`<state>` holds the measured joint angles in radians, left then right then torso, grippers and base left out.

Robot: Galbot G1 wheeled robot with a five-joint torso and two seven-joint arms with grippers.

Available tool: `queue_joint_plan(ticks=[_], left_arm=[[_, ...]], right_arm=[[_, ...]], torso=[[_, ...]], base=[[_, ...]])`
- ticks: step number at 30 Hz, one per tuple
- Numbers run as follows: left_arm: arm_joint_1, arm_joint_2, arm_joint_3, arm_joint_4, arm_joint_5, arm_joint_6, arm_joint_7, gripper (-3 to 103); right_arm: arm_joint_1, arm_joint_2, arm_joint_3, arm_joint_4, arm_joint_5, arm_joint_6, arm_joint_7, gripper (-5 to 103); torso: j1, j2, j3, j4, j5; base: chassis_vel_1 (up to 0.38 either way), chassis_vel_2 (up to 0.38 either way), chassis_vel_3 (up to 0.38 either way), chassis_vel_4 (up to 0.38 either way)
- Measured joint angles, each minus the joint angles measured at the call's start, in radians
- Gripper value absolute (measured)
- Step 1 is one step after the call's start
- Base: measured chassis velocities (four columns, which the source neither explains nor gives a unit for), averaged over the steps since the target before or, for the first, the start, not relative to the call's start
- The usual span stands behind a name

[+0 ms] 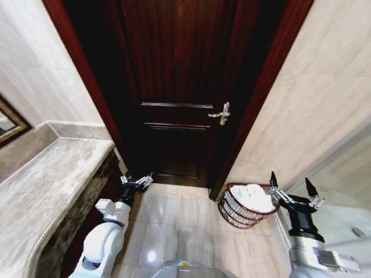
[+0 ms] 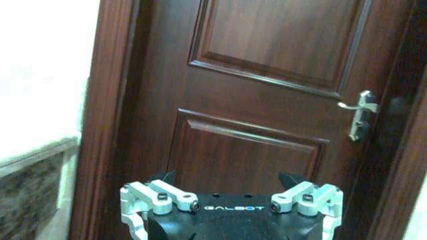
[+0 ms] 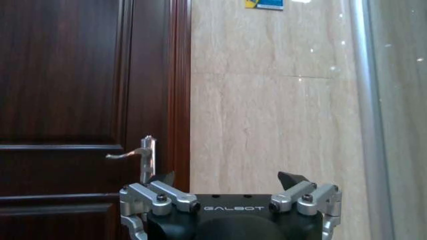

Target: Discard the used towel into the hamper.

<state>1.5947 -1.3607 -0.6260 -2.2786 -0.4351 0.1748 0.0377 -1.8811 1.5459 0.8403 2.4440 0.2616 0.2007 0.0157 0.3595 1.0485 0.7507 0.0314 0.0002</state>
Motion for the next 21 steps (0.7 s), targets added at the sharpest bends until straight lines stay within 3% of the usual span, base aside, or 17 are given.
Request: queue_joint_plan(ticks=[21], left_arm=[[0.000, 0.000, 0.000, 0.000, 0.000, 0.000, 0.000, 100]], right_arm=[[0.000, 0.000, 0.000, 0.000, 0.000, 0.000, 0.000, 100]], torso=[[0.000, 0.000, 0.000, -0.0001, -0.0002]], base=[[0.197, -0.197, -0.200, 0.204]])
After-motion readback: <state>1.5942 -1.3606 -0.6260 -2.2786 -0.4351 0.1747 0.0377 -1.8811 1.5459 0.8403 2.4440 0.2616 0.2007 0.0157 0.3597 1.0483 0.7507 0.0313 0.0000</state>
